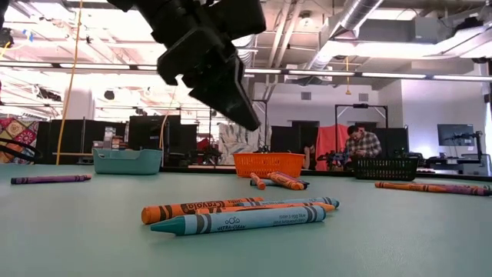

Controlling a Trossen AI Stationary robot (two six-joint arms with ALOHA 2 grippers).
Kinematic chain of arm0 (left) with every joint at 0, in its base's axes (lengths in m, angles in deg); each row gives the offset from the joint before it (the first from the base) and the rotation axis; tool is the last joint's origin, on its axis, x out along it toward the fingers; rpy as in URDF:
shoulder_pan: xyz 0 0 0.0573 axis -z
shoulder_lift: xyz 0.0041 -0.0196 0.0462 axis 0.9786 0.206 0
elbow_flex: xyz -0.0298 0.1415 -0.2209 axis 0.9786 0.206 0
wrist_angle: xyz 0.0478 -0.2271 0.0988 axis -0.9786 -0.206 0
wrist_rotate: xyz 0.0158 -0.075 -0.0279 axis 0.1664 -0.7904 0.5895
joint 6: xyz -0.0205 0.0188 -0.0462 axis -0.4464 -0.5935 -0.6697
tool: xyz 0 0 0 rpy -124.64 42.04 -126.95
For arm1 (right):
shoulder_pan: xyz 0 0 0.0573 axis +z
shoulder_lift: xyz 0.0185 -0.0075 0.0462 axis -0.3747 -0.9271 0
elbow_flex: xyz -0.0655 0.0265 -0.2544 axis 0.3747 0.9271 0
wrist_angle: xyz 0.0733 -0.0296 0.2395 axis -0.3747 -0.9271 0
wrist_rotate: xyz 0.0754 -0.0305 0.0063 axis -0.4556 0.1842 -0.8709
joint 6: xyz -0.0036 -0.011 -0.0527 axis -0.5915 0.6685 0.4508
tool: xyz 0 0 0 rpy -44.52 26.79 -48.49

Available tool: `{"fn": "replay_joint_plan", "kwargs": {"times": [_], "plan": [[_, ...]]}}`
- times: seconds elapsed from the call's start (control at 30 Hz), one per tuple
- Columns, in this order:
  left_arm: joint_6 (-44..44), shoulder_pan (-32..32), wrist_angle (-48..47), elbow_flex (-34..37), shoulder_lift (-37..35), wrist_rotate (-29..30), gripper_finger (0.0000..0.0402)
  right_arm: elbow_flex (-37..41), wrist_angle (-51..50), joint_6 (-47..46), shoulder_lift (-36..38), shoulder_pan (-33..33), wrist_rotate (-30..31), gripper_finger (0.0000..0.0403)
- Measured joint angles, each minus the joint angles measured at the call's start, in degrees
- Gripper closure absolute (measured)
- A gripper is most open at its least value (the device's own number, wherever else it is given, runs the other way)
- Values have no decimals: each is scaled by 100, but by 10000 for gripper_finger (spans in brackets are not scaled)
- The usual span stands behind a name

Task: Sort crayons
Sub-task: Put the blue crayon into the blue bin

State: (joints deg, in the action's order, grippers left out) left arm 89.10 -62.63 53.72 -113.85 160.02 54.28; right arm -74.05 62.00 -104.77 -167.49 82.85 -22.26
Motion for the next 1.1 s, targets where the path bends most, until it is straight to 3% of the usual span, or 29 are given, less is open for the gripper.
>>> {"fn": "replay_joint_plan", "kwargs": {"times": [0.5, 1.1], "plan": [[-88, 0, 742, 0, 0, -106, 290, -2352, -2982, -79, -1893, 4, 171, 332], [-432, 0, 702, 0, 0, -205, 290, -2286, -3328, -575, -1982, 129, 894, 332]]}}
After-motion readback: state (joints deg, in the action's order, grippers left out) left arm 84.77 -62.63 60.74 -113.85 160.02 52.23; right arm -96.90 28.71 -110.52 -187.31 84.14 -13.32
